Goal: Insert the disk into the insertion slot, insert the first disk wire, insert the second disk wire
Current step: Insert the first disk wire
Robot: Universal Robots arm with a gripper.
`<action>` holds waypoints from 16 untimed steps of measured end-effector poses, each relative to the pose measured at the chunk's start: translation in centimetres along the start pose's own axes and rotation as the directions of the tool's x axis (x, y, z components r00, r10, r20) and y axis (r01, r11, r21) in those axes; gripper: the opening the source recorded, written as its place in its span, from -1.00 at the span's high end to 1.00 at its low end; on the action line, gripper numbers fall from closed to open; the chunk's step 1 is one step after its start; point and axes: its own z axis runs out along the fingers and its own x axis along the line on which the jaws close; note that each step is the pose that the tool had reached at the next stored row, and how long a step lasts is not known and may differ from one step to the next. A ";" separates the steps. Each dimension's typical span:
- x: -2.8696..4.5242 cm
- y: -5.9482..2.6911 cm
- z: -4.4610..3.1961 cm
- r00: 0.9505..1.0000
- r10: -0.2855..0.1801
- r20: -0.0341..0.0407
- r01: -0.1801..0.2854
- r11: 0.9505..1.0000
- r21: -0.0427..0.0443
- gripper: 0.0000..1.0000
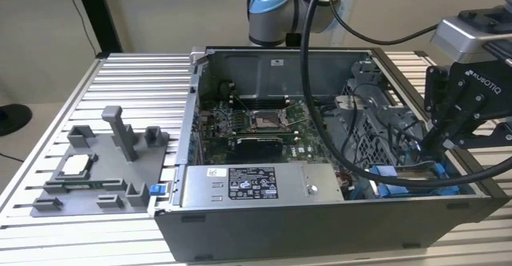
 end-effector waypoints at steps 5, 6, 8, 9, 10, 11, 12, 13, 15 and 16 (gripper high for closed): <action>0.19 -0.20 0.28 1.000 0.003 0.000 -0.003 1.000 0.000 1.00; 0.23 -0.26 0.38 1.000 0.005 0.000 -0.005 1.000 0.000 1.00; 0.29 -0.33 0.60 1.000 0.013 0.001 -0.013 1.000 0.000 1.00; 0.30 -0.36 0.70 1.000 0.019 0.001 -0.019 1.000 0.000 1.00; 0.30 -0.39 0.80 1.000 0.026 0.001 -0.026 1.000 0.000 1.00; 0.30 -0.41 0.92 0.999 0.036 0.001 -0.036 0.999 0.000 1.00; 0.31 -0.42 1.02 0.999 0.046 0.002 -0.046 0.999 0.001 1.00; 0.31 -0.43 1.13 0.998 0.058 0.002 -0.058 0.998 0.001 1.00; 0.31 -0.44 1.35 0.997 0.081 0.003 -0.081 0.997 0.001 1.00; 0.31 -0.45 1.45 0.996 0.092 0.004 -0.092 0.996 0.001 1.00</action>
